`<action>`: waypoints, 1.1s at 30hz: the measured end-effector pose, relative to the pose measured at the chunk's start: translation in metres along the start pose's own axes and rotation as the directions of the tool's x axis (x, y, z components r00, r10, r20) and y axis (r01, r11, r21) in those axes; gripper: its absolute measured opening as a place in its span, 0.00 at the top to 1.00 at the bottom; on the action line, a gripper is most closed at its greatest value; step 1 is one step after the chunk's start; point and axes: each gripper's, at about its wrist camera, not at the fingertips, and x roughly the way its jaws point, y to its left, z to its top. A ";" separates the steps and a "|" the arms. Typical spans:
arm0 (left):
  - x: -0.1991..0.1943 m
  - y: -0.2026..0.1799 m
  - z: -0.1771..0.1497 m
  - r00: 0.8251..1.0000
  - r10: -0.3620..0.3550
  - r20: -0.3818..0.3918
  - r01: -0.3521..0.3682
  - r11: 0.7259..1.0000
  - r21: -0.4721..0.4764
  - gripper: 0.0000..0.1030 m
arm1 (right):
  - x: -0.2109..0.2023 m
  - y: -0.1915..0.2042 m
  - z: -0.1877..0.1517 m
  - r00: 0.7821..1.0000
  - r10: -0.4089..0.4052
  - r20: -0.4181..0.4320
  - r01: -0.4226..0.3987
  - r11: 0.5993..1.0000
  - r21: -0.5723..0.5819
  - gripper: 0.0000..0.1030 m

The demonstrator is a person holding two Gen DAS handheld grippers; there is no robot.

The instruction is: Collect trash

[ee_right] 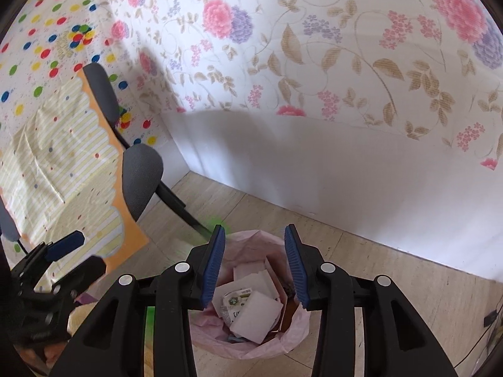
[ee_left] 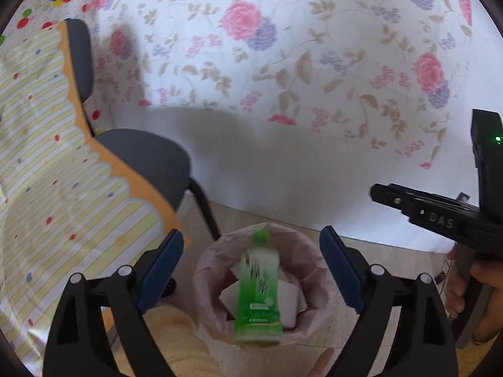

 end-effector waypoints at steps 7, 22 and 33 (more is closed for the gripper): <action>-0.028 0.031 -0.011 0.995 0.100 -0.009 -0.101 0.993 -0.068 0.17 | 0.004 0.029 -0.008 0.998 0.051 -0.039 -0.054 0.997 -0.059 0.59; -0.082 0.051 -0.034 0.942 0.307 -0.134 -0.323 0.940 -0.115 0.06 | -0.037 0.082 -0.032 0.991 0.051 -0.121 -0.080 0.967 -0.241 0.15; -0.143 0.060 -0.060 0.907 0.382 -0.175 -0.409 0.900 -0.153 0.06 | -0.098 0.119 -0.018 0.993 0.109 -0.055 -0.121 0.928 -0.352 0.12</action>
